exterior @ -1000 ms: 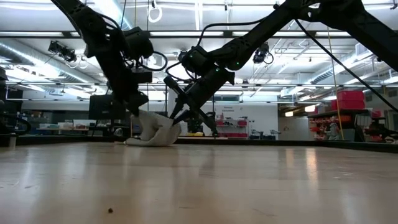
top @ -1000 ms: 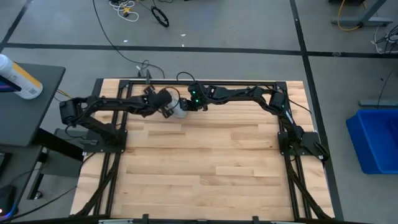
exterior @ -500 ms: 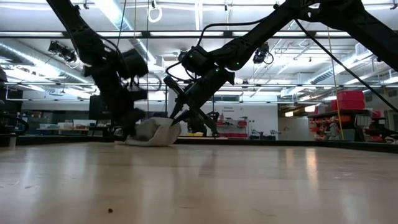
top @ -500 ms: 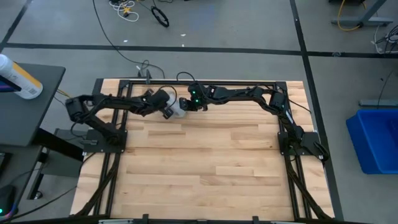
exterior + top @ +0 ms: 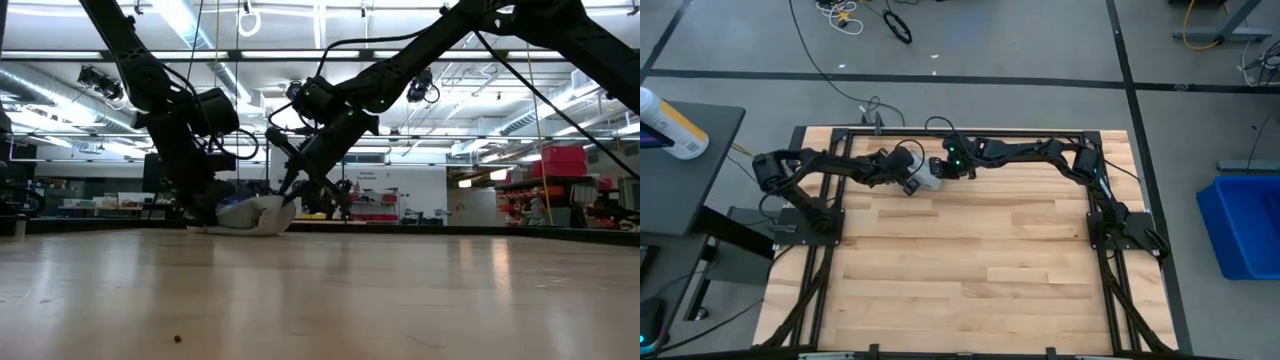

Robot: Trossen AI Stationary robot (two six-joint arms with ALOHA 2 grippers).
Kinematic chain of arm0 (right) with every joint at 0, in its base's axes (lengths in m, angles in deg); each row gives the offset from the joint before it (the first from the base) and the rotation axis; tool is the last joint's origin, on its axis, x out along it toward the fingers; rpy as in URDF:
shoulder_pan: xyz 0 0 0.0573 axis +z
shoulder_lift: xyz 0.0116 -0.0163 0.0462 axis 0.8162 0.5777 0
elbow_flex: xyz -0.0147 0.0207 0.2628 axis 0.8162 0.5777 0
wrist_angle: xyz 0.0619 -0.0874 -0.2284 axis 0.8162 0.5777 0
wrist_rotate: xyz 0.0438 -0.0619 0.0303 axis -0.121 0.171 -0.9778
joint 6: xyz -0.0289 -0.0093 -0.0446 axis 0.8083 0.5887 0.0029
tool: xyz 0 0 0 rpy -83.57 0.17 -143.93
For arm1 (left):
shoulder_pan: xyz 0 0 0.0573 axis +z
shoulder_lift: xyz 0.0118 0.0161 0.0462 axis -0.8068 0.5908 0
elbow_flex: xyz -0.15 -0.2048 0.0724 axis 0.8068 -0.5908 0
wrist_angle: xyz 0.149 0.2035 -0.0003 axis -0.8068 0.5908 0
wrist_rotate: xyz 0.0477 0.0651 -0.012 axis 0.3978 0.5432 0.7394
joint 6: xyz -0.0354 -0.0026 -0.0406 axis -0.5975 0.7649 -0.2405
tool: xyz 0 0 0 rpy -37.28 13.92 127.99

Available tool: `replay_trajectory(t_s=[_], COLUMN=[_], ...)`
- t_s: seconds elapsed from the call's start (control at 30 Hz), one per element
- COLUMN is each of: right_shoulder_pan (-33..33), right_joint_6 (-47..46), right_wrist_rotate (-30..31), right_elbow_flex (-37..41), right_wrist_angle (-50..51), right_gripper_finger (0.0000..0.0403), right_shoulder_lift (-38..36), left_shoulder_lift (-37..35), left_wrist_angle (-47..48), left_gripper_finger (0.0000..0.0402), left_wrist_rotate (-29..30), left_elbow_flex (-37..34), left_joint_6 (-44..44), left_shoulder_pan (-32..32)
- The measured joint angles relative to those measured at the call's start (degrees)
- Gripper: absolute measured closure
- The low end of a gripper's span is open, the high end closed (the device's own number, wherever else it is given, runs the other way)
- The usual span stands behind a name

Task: Fold microfiber towels
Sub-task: Fold the gray towel

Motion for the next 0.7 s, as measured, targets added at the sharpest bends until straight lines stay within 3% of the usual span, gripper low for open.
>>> replay_trajectory(t_s=[0.33, 0.5, 0.63, 0.7], right_shoulder_pan=[1.1, 1.5, 1.2, 0.7], right_joint_6=[7.6, 11.3, 15.9, 16.4], right_wrist_rotate=[0.6, 5.4, 6.6, 6.5], right_elbow_flex=[0.0, 0.0, 0.0, 0.0], right_wrist_angle=[16.0, 24.2, 25.0, 24.4], right_gripper_finger=[0.0391, 0.0391, 0.0387, 0.0364], right_shoulder_lift=[-0.3, -2.3, -5.5, -6.4], left_shoulder_lift=[-7.8, -15.4, -21.4, -23.7], left_wrist_angle=[0.8, 1.8, 4.2, 6.2], left_gripper_finger=[0.0331, 0.0325, 0.0331, 0.0336], left_wrist_rotate=[-4.7, -5.7, -6.3, -6.0], left_elbow_flex=[-0.1, -0.1, 0.0, 0.0], left_joint_6=[-0.4, 0.3, 0.3, 0.3], left_shoulder_pan=[-0.2, -0.1, -0.2, 0.0])
